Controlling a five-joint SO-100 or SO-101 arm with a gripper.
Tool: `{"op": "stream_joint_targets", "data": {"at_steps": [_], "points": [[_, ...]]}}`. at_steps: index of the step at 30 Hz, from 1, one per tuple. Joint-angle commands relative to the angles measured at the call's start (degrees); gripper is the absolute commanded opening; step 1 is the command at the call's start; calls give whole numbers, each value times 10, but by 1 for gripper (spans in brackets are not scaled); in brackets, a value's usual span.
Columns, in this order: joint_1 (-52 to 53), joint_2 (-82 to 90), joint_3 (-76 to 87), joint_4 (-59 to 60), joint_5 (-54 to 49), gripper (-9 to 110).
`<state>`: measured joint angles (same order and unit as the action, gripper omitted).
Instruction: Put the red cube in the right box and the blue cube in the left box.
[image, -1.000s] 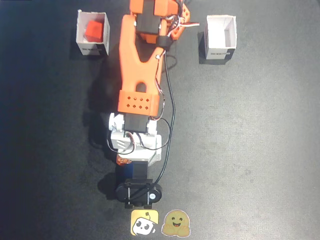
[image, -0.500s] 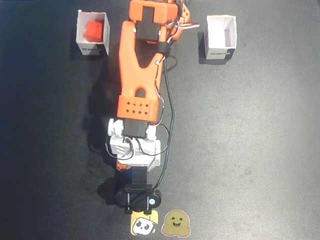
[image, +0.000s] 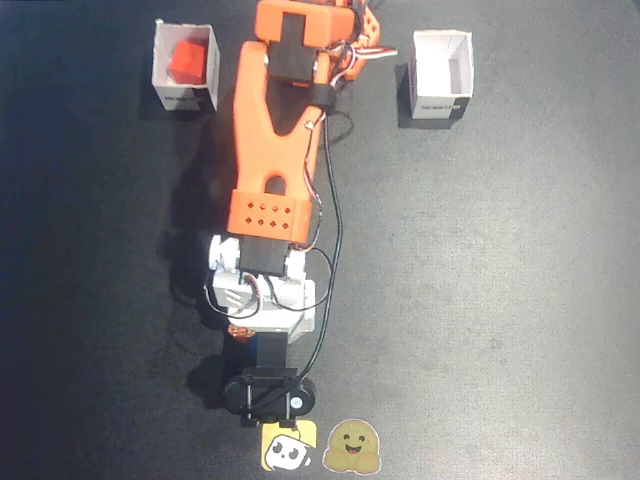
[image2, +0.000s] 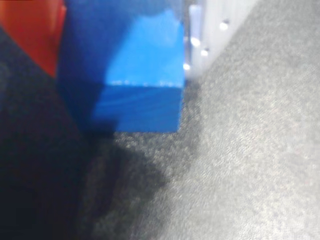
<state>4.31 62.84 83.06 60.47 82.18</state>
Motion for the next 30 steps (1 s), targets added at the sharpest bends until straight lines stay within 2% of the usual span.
{"op": "stream_joint_targets", "data": {"at_steps": [1, 15, 19, 30], "points": [[-10, 63, -16, 32, 0, 10], [-45, 304, 176, 75, 36, 10], [-82, 397, 252, 85, 76, 10], [-194, 524, 309, 185, 142, 10]]}}
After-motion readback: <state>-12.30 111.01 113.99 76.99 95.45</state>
